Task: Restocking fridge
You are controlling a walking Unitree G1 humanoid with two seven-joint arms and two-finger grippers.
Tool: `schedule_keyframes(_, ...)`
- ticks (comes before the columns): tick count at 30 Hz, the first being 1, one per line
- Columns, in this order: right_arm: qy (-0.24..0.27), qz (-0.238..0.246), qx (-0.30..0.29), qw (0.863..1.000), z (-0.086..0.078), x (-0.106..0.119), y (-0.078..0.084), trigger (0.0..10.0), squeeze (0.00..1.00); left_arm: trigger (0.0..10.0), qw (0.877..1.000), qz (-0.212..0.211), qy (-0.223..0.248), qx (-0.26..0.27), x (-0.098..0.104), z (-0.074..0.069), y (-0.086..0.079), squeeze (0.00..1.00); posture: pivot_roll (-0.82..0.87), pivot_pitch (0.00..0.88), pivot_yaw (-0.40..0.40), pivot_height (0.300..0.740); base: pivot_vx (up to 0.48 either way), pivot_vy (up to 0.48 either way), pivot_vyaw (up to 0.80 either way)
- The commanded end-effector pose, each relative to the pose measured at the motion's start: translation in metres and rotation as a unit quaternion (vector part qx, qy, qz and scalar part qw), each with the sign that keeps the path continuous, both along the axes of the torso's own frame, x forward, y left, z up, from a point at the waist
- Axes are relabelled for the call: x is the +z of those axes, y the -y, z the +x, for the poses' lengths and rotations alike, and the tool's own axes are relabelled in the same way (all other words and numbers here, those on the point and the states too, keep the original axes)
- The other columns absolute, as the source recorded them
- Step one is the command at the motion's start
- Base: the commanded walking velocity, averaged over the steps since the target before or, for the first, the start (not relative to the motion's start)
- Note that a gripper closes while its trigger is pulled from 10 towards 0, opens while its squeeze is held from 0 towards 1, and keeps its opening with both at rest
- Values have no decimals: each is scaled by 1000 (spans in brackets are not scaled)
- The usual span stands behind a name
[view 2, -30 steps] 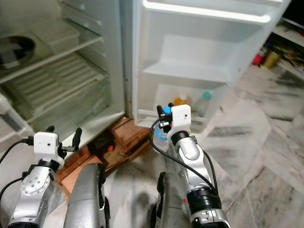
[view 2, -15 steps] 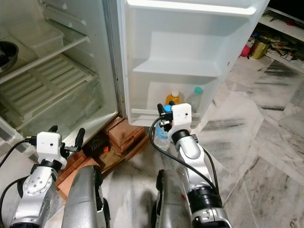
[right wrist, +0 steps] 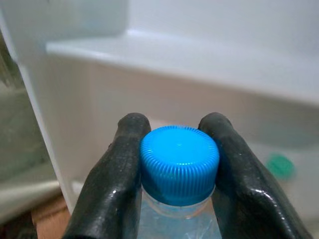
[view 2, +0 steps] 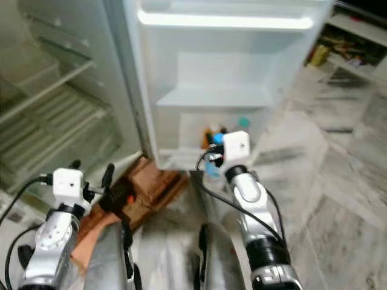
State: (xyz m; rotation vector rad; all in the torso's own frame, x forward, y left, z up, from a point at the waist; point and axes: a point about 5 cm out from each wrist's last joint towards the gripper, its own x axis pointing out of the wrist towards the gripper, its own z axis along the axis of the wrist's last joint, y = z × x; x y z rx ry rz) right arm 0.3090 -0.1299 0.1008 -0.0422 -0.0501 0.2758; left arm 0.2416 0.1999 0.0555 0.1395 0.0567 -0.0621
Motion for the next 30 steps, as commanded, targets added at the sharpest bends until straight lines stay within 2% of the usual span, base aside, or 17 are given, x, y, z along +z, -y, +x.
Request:
schedule_keyframes(1,14,2,11,1000,0,5,-5,10000,0,10000,1000,-6,-3,2,0,0,0,0,38,104,-68,581,394,0,0)
schedule_keyframes(7,14,3,16,1000,0,5,-7,10000,0,10000,1000,-6,-4,3,0,0,1,0,38,104,-68,581,379,0,0)
schedule_keyframes(19,9,7,41,999,-3,3,-14,10000,0,10000,1000,-6,-8,9,-1,-3,-1,0,46,116,-73,581,0,0,0)
schedule_keyframes(25,50,-31,116,992,0,14,-43,10000,0,10000,1000,4,-15,16,1,-15,-11,0,83,173,-82,581,0,0,0)
schedule_keyframes(30,88,-55,124,987,9,26,-50,10000,0,10000,999,14,-25,25,2,-30,-21,0,105,215,-80,581,0,0,0)
